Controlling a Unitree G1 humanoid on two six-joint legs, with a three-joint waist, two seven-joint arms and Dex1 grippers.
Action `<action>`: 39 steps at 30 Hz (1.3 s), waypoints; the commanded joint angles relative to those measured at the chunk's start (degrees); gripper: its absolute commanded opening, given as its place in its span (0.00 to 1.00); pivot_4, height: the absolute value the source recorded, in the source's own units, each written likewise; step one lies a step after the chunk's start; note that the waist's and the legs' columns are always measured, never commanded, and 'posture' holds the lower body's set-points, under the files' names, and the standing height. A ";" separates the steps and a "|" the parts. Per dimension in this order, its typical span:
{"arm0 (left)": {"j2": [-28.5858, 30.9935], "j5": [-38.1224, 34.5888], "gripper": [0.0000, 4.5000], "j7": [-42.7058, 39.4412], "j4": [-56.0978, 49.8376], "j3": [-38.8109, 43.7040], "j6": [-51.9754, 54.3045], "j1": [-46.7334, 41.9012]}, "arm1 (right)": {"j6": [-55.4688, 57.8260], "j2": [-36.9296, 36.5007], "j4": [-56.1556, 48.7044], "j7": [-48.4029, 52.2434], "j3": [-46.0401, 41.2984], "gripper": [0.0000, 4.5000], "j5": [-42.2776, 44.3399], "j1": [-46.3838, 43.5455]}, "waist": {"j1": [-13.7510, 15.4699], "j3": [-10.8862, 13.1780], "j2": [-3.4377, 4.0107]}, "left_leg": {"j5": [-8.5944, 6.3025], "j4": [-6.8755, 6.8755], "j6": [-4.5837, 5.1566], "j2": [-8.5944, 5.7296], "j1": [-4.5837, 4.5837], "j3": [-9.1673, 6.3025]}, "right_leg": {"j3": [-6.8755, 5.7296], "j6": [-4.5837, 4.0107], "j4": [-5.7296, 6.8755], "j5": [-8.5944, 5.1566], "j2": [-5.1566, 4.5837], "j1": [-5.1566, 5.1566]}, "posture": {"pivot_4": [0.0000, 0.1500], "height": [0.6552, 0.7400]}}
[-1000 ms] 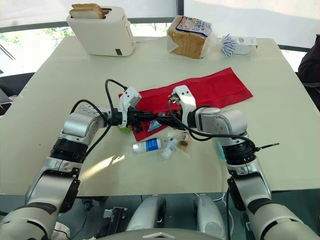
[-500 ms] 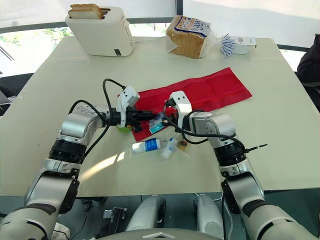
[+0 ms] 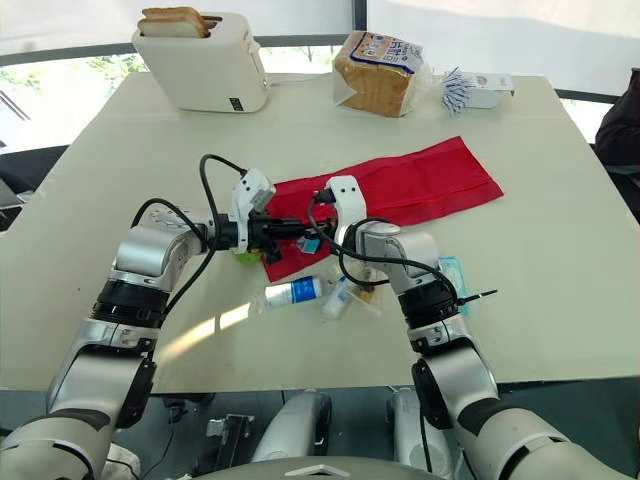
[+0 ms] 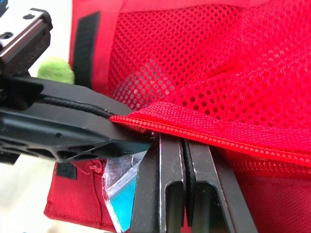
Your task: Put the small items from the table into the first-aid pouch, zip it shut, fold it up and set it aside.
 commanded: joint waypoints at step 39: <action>1.99 -1.79 0.00 -2.09 -0.78 2.87 1.74 0.21 | -37.20 3.16 19.89 12.24 13.12 0.01 -17.67 -4.58 | -0.84 0.00 -0.01 | 0.19 0.01 -0.33 0.05 0.06 -0.08 | -0.04 0.00 0.06 0.00 0.07 0.00 | 1.00 1.00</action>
